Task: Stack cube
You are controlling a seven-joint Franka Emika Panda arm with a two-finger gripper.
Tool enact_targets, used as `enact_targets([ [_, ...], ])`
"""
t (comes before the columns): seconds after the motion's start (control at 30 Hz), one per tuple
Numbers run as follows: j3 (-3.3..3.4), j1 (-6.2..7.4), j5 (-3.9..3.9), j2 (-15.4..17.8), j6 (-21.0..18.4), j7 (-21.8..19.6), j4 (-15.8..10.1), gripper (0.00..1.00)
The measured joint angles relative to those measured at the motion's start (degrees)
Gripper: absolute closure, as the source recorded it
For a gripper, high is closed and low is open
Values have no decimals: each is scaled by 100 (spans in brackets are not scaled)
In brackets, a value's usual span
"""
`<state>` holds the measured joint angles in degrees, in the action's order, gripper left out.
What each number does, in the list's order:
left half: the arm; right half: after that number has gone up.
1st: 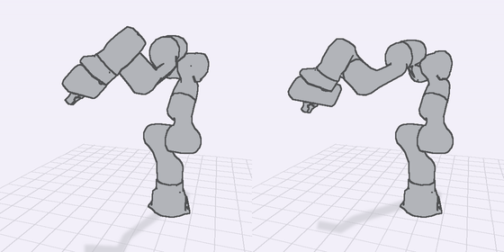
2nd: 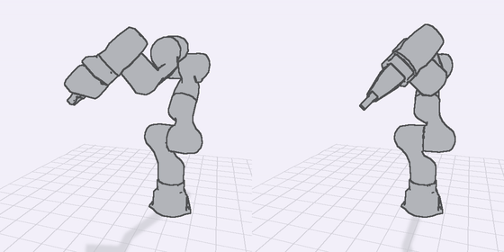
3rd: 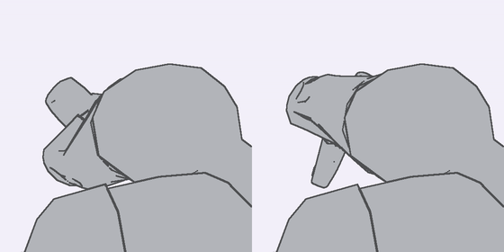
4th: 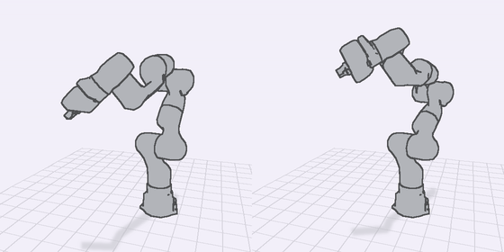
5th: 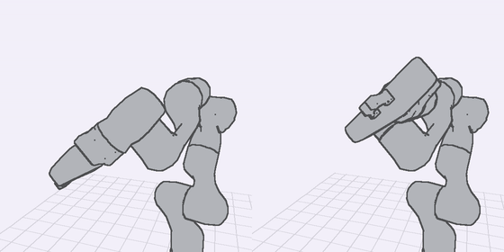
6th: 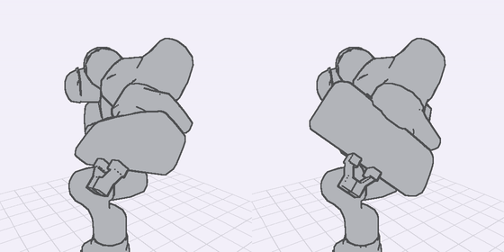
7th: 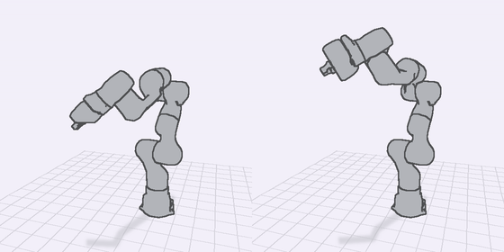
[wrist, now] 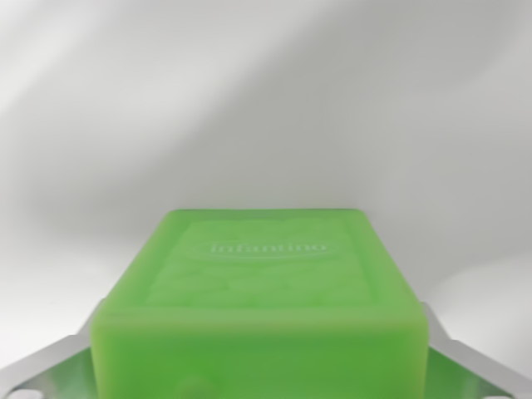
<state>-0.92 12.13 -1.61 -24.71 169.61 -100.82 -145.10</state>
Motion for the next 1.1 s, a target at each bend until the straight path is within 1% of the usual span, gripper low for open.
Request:
enact_targets([
  [0.67, 0, 0, 0, 14, -8, 0, -3, 100],
  [0.83, -1, -2, 0, 103, -59, 0, -28, 100],
  [1.1, -8, -8, 1, 347, -235, 0, -85, 100],
])
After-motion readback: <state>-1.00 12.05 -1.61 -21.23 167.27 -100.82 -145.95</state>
